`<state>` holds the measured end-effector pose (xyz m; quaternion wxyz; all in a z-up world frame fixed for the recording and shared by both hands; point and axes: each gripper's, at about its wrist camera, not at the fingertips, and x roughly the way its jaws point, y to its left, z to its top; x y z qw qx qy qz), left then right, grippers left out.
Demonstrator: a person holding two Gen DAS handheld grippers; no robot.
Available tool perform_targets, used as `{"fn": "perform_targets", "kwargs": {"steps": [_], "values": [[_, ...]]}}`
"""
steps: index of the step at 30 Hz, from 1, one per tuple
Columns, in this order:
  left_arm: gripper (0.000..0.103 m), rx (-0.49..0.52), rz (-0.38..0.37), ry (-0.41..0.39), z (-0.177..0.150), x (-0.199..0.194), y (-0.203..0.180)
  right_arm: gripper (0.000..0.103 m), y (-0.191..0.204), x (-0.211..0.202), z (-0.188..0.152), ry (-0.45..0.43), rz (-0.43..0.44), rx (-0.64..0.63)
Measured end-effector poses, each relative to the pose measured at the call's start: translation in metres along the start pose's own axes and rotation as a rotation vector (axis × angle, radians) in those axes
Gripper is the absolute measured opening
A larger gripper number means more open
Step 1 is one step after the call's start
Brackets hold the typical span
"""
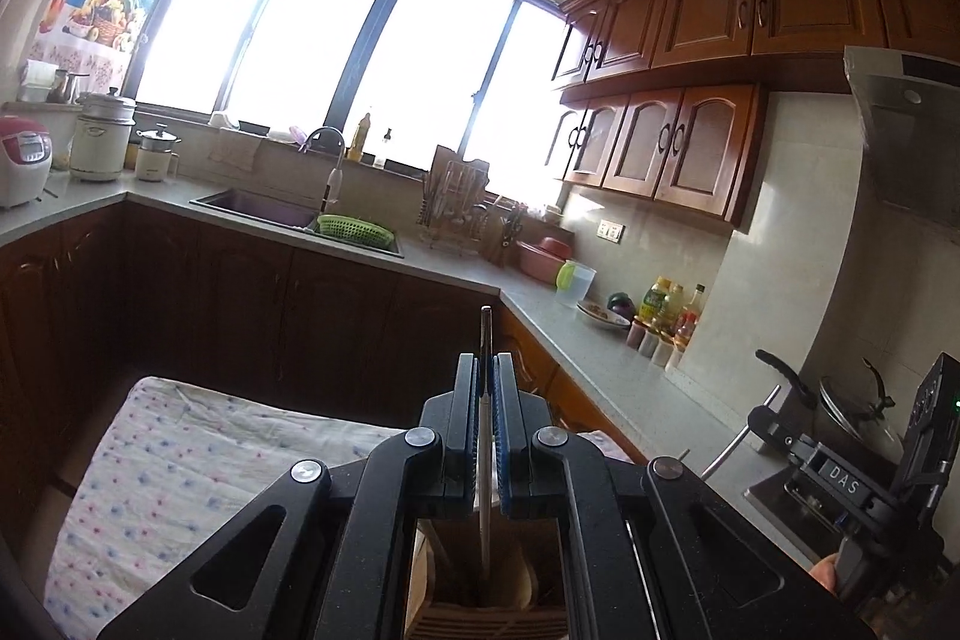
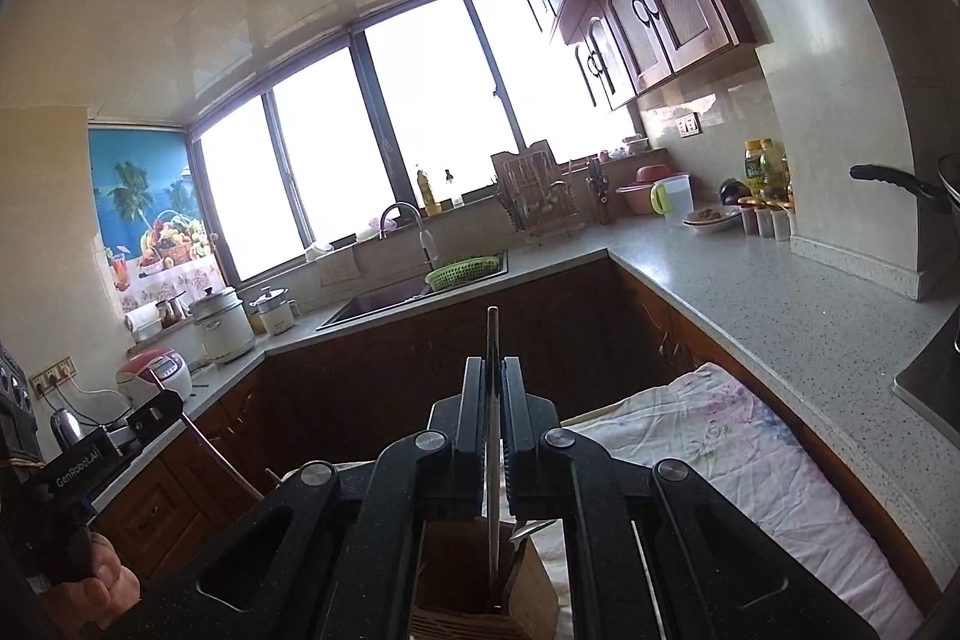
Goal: Organize utensils
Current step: 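Carry both chopsticks up over the wooden caddy with both tools, then open both tools to drop the chopsticks into the caddy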
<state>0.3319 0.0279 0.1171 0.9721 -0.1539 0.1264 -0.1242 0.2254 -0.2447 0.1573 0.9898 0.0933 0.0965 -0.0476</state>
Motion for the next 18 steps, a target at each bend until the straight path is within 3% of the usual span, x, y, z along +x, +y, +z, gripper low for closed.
{"fn": "perform_targets", "kwargs": {"steps": [10, 18], "values": [[0.003, 0.005, 0.041, 0.085, -0.051, 0.049, 0.007, 0.005, -0.01, 0.033, -0.052, 0.094, -0.04, -0.013], [0.003, 0.011, 0.041, 0.114, -0.037, 0.055, 0.01, 0.005, -0.011, 0.043, -0.064, 0.164, -0.043, -0.016]]}}
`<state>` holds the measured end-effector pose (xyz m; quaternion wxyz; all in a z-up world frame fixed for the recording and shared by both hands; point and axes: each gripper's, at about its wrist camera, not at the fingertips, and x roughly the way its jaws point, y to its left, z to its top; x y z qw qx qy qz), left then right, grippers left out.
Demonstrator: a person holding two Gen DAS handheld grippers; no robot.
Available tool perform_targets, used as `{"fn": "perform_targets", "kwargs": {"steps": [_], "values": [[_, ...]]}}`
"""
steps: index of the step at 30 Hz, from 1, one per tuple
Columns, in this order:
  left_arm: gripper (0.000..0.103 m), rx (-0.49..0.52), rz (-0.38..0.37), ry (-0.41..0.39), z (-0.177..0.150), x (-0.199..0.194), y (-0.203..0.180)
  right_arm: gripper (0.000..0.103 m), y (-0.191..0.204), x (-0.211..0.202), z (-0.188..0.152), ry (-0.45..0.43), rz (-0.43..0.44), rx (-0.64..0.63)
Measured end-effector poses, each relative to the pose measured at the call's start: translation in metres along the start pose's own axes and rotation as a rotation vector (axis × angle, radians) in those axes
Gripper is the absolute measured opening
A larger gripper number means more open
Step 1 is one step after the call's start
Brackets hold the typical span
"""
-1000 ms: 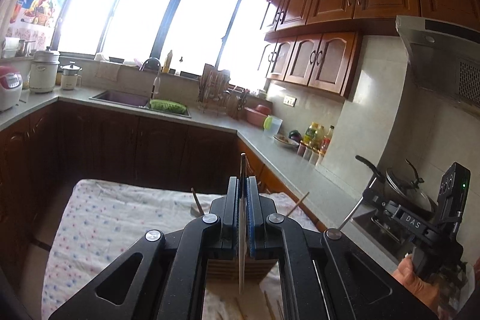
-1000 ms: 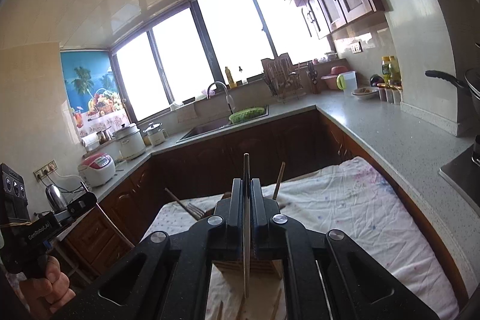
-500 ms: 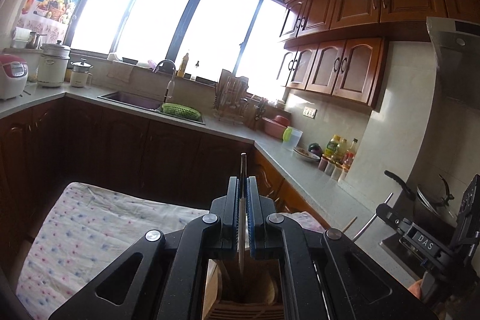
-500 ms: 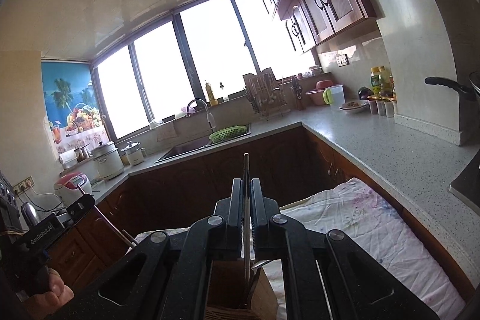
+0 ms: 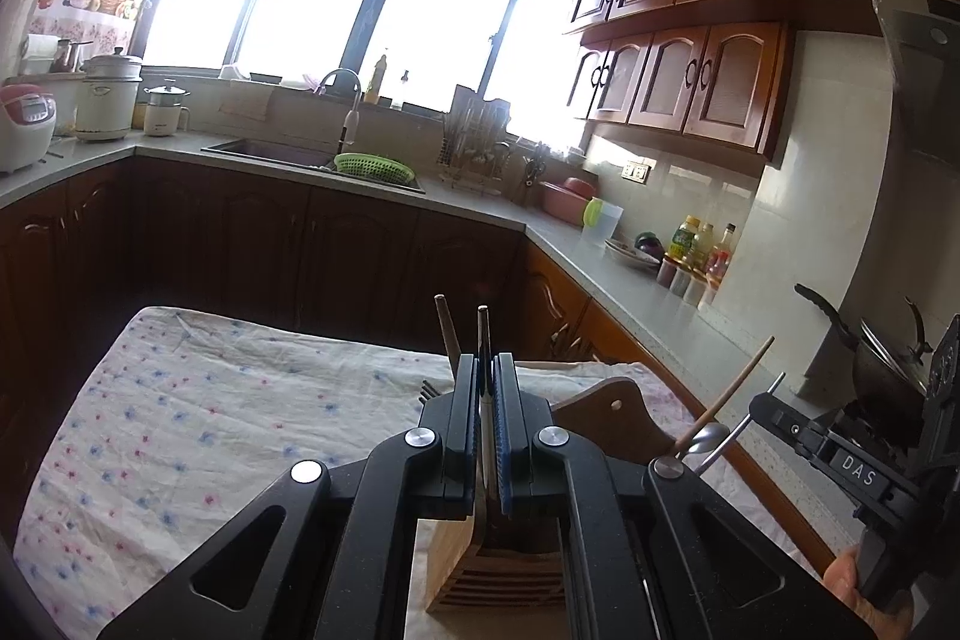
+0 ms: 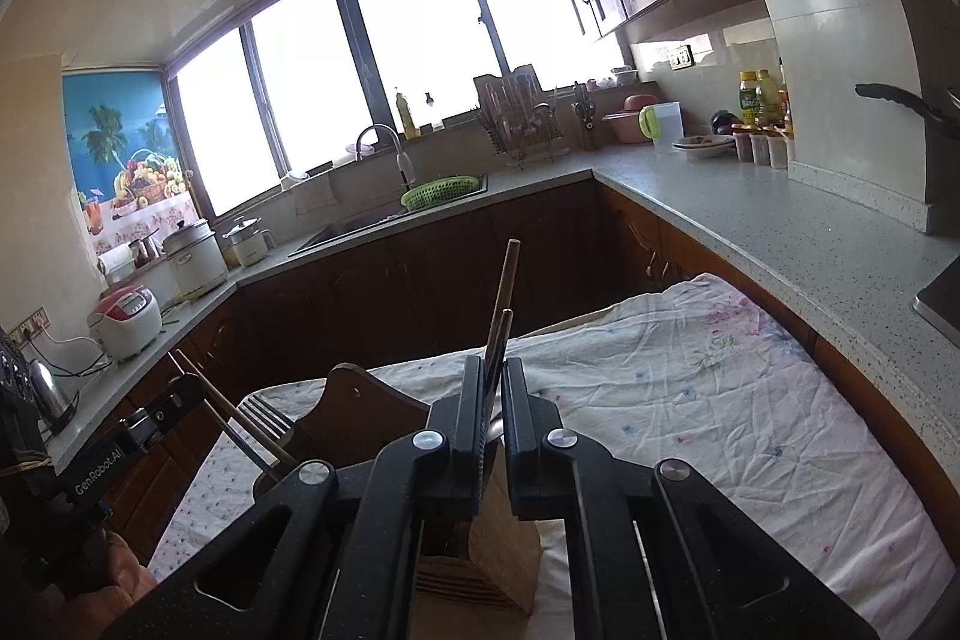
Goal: Organize utensils
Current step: 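Open both tools to drop the chopsticks into the caddy, then move both open tools back down to the row of chopsticks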
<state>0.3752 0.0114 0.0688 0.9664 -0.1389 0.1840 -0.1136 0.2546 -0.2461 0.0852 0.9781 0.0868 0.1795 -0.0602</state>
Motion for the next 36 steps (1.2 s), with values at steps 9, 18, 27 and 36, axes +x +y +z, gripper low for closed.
{"fn": "perform_targets", "kwargs": {"steps": [9, 18, 27, 36], "values": [[0.005, -0.024, -0.008, 0.016, 0.002, -0.002, 0.006, 0.009, -0.001, 0.004, 0.004, 0.02, 0.006, 0.01], [0.083, -0.079, 0.027, -0.074, -0.004, -0.059, 0.014, 0.078, -0.013, -0.03, 0.014, -0.056, 0.027, 0.066], [0.092, -0.126, 0.019, -0.072, -0.043, -0.127, 0.017, 0.101, -0.02, -0.085, -0.001, -0.098, 0.069, 0.068], [0.094, -0.15, 0.039, -0.022, -0.082, -0.181, 0.019, 0.102, -0.028, -0.134, -0.042, -0.09, 0.052, 0.063]]}}
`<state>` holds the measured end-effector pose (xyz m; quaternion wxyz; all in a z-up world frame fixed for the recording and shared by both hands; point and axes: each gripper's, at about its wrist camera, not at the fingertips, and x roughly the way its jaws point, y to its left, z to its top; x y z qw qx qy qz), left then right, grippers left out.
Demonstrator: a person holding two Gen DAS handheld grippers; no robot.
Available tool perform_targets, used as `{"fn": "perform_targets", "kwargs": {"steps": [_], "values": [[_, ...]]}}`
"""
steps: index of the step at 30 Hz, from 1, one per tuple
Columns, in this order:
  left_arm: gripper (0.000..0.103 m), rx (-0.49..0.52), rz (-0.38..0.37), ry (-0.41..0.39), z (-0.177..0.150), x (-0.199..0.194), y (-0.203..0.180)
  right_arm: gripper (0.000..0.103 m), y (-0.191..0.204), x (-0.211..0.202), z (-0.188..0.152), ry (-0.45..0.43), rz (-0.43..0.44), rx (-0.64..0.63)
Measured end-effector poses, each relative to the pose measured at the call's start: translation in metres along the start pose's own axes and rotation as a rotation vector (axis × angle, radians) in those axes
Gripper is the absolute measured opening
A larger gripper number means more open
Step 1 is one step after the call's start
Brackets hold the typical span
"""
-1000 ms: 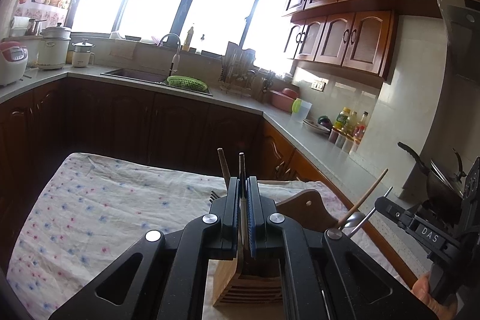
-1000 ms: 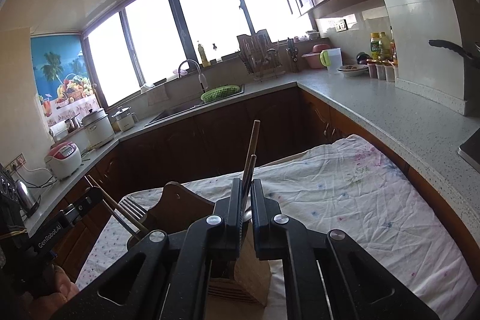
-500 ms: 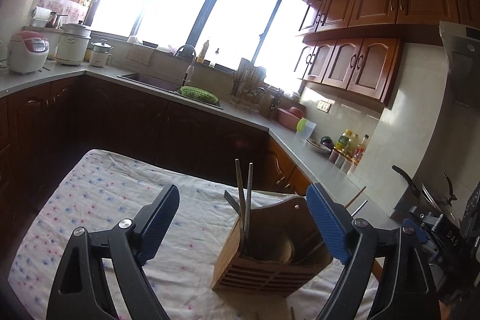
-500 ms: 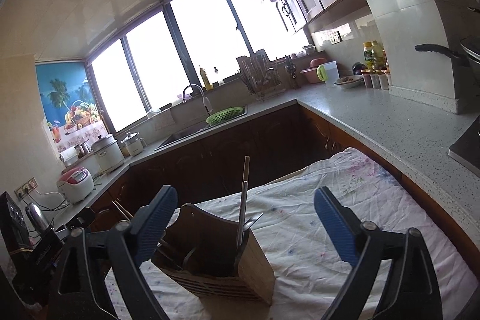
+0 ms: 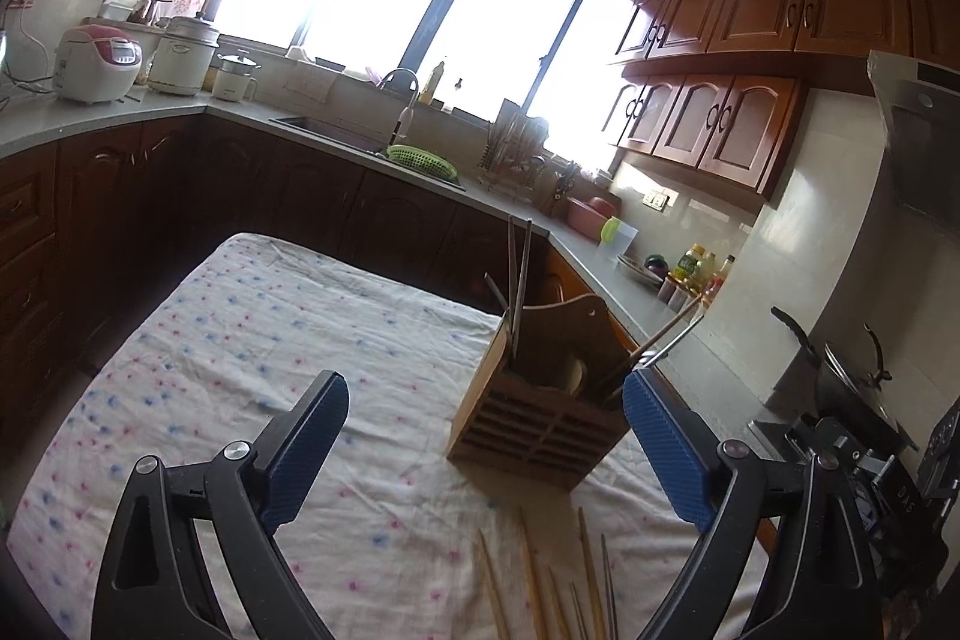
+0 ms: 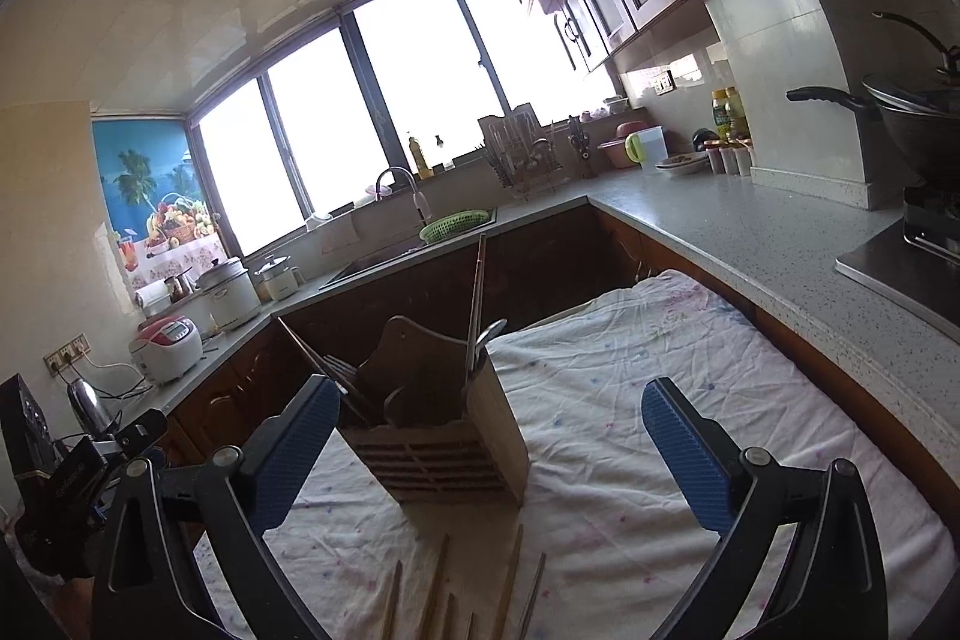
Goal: Organize utensils
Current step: 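Move both open tools back down to the row of chopsticks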
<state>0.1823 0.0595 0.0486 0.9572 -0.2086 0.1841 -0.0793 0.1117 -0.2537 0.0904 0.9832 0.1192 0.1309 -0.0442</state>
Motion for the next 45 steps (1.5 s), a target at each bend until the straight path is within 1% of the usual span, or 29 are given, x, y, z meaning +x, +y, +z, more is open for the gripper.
{"fn": "perform_targets", "kwargs": {"steps": [5, 9, 13, 19, 27, 33, 42, 45], "values": [[0.095, 0.001, 0.017, 0.059, -0.019, -0.019, 0.002, 0.102, -0.008, -0.018, -0.024, 0.045, -0.017, 0.004], [0.095, -0.015, 0.033, 0.098, -0.032, -0.027, 0.004, 0.102, -0.015, -0.03, -0.045, 0.084, -0.03, 0.013], [0.095, -0.024, 0.047, 0.124, -0.039, -0.035, 0.005, 0.102, -0.022, -0.034, -0.065, 0.133, -0.039, 0.021], [0.095, -0.009, 0.06, 0.171, -0.051, -0.033, 0.001, 0.102, -0.028, -0.034, -0.087, 0.187, -0.052, 0.024], [0.095, 0.007, 0.077, 0.221, -0.054, -0.021, -0.002, 0.102, -0.027, -0.029, -0.097, 0.226, -0.056, 0.015], [0.095, 0.013, 0.089, 0.26, -0.053, -0.01, -0.006, 0.102, -0.025, -0.022, -0.1, 0.253, -0.05, 0.008], [0.093, 0.052, 0.103, 0.314, -0.05, 0.012, -0.017, 0.101, -0.021, -0.01, -0.1, 0.282, -0.047, -0.011], [0.093, 0.07, 0.111, 0.333, -0.05, 0.021, -0.02, 0.097, -0.021, -0.005, -0.099, 0.293, -0.055, -0.02]]}}
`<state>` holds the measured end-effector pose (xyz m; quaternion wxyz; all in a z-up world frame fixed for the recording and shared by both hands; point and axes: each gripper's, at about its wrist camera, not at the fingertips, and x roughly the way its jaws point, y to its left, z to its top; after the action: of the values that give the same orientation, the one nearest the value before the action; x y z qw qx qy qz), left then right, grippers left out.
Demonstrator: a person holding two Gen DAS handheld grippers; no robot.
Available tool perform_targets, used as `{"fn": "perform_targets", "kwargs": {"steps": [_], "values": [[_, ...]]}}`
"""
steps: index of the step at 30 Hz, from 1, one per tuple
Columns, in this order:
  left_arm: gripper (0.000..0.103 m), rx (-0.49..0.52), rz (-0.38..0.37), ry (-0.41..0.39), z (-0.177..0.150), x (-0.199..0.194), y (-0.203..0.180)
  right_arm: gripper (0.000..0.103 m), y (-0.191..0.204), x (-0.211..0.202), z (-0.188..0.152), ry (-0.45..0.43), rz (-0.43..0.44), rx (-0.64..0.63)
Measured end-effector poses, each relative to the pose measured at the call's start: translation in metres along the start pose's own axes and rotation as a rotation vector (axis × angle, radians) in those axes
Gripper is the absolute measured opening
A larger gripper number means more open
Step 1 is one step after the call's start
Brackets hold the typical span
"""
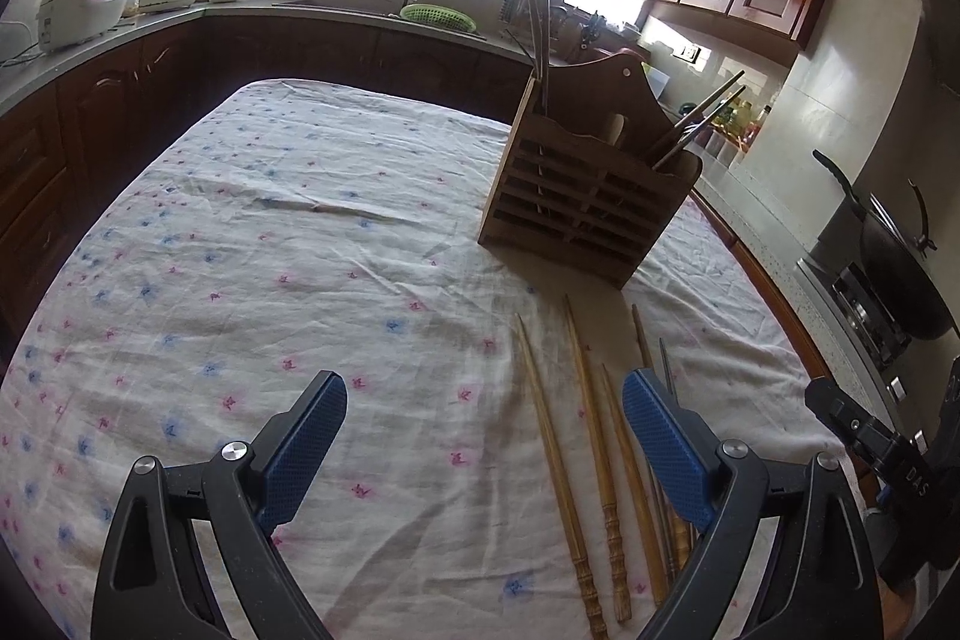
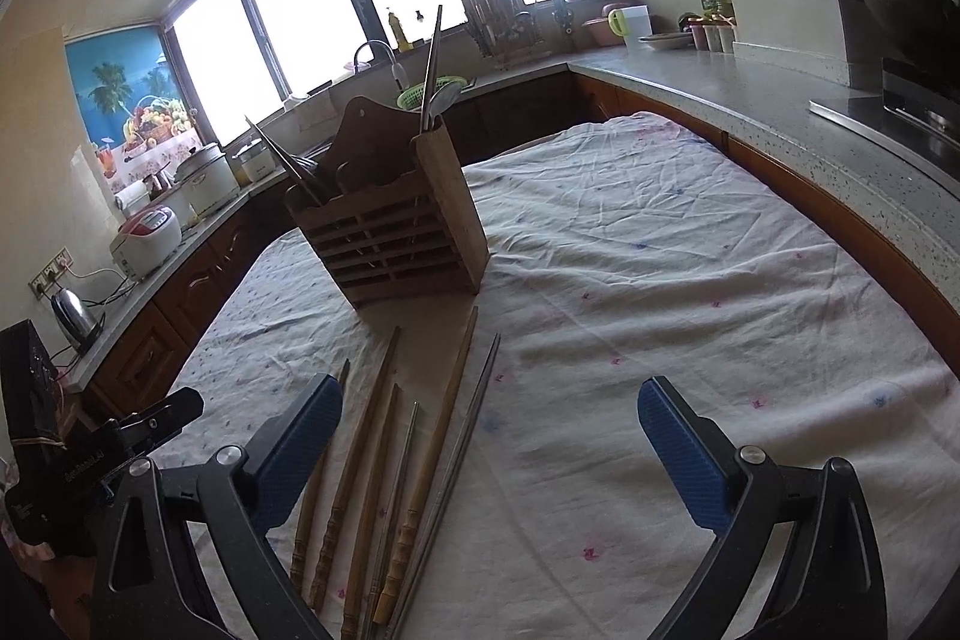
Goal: Organize utensils
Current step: 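Move both open tools back down to the row of chopsticks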
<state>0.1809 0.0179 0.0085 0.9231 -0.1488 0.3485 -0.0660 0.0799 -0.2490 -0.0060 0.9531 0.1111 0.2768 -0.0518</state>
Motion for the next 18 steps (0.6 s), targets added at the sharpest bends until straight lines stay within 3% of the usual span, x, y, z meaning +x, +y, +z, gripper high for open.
{"fn": "perform_targets", "kwargs": {"steps": [9, 12, 16, 18], "values": [[0.073, 0.047, 0.003, 0.095, 0.012, 0.032, -0.013, 0.073, -0.001, 0.022, 0.009, 0.065, 0.005, 0.002], [0.065, 0.06, -0.012, 0.129, 0.019, 0.044, -0.018, 0.059, 0.004, 0.033, 0.016, 0.086, 0.015, -0.007], [0.046, 0.091, -0.015, 0.186, 0.028, 0.067, -0.025, 0.047, 0.013, 0.054, 0.025, 0.123, 0.037, -0.03], [0.041, 0.1, -0.012, 0.207, 0.032, 0.079, -0.028, 0.041, 0.018, 0.066, 0.028, 0.149, 0.051, -0.037]]}}
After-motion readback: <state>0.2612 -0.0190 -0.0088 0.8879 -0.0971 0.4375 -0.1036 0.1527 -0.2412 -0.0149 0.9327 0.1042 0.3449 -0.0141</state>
